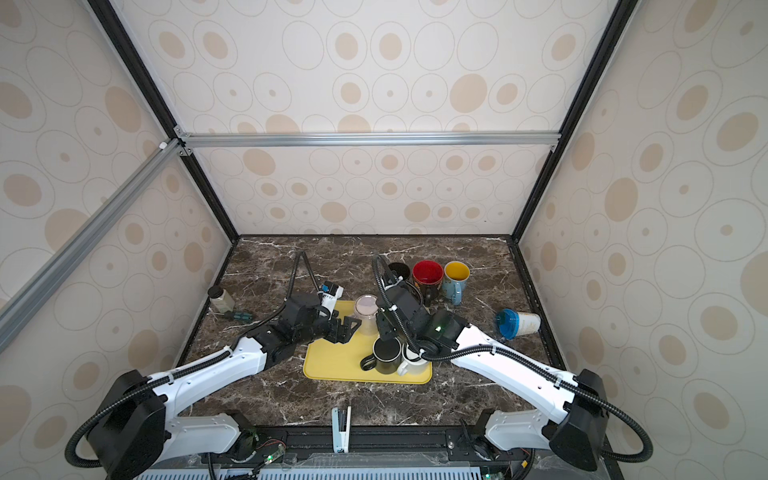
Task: Turn the mug right side up
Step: 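Lower the left gripper onto the upside-down pink mug while the right hovers nearby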
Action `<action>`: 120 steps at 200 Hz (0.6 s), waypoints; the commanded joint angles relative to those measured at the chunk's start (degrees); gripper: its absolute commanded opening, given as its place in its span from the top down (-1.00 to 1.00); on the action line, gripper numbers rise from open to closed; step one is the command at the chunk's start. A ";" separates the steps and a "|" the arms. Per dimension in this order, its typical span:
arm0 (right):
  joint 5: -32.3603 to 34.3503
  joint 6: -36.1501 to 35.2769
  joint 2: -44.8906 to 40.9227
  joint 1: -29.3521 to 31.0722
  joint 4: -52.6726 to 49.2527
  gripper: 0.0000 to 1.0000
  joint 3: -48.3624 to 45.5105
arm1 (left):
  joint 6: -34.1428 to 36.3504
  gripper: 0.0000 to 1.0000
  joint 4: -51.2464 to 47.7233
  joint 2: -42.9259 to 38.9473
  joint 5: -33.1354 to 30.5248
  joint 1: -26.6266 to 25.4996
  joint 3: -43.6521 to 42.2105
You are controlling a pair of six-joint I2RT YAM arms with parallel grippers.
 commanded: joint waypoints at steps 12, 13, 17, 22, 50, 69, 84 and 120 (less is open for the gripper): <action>0.78 -0.34 -0.75 0.31 0.59 0.28 -1.30 | 2.26 -0.62 3.22 2.55 -1.13 -0.76 0.04; 0.78 -0.33 -0.77 0.33 0.63 0.28 -1.36 | 2.27 -0.62 3.23 2.64 -1.17 -0.77 0.00; 0.91 -0.39 -0.78 0.31 0.74 0.28 -1.38 | 2.35 -0.61 3.30 3.07 -1.29 -0.78 0.08; 0.87 -0.40 -0.85 0.31 0.67 0.27 -1.41 | 2.41 -0.59 3.51 3.50 -1.30 -0.87 0.12; 1.26 -0.67 -1.04 0.36 0.61 0.28 -1.40 | 2.53 -0.53 4.83 5.06 -1.17 -1.14 -0.04; 1.59 -0.80 -0.85 0.28 0.61 0.29 -1.34 | 2.51 -0.48 5.36 6.10 -0.87 -1.32 0.20; 1.62 -0.89 -0.71 0.32 0.55 0.29 -1.32 | 2.57 -0.36 5.20 6.75 -0.49 -1.51 0.49; 1.87 -1.02 -0.50 0.32 0.53 0.29 -1.06 | 2.32 -0.14 4.00 6.87 -0.83 -2.63 0.81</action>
